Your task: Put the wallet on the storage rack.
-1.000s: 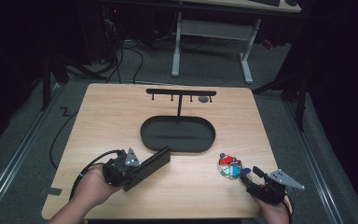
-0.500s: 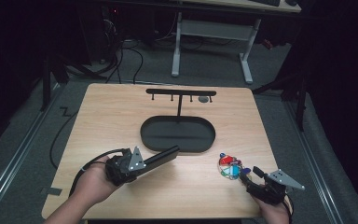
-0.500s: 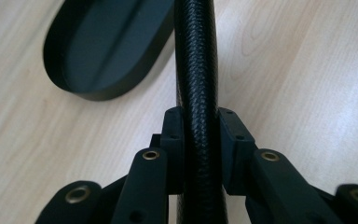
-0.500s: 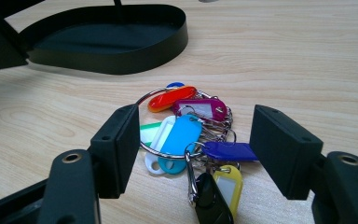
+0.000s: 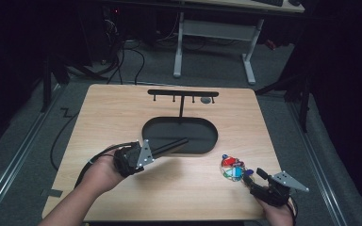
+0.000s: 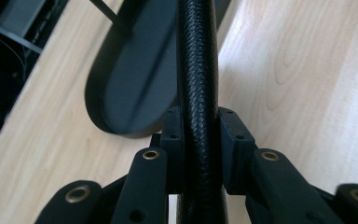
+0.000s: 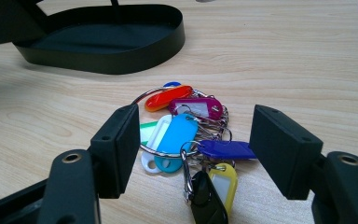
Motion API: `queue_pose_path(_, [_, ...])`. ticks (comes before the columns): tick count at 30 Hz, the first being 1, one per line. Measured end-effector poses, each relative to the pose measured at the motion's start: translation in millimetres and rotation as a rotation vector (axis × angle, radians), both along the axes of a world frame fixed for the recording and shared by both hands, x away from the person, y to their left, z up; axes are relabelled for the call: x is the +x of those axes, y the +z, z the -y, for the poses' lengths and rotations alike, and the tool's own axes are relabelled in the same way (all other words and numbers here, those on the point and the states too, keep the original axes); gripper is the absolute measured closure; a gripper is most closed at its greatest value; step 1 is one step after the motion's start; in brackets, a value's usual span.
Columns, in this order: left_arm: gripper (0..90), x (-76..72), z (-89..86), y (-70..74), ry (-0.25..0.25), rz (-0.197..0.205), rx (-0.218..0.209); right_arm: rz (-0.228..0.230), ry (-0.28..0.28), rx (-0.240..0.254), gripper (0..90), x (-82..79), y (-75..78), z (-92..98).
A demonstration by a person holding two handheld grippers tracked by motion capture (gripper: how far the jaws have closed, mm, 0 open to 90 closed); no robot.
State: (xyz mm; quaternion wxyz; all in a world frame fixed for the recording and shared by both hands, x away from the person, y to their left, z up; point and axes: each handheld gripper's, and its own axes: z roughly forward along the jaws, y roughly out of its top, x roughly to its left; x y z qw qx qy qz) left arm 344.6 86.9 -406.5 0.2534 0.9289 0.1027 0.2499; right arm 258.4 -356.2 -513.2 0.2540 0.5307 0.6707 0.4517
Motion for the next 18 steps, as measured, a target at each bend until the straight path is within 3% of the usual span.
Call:
queue_pose_path(10, [74.8,17.1,13.6,7.7,-0.045,0.062,0.029,0.001,-0.003,-0.003,33.6,-1.4,-0.5,1.6])
queue_pose_path(18, [74.8,36.5,26.0,10.7,-0.051,0.113,0.037,0.003,-0.012,-0.004,33.6,-4.3,-0.3,5.1])
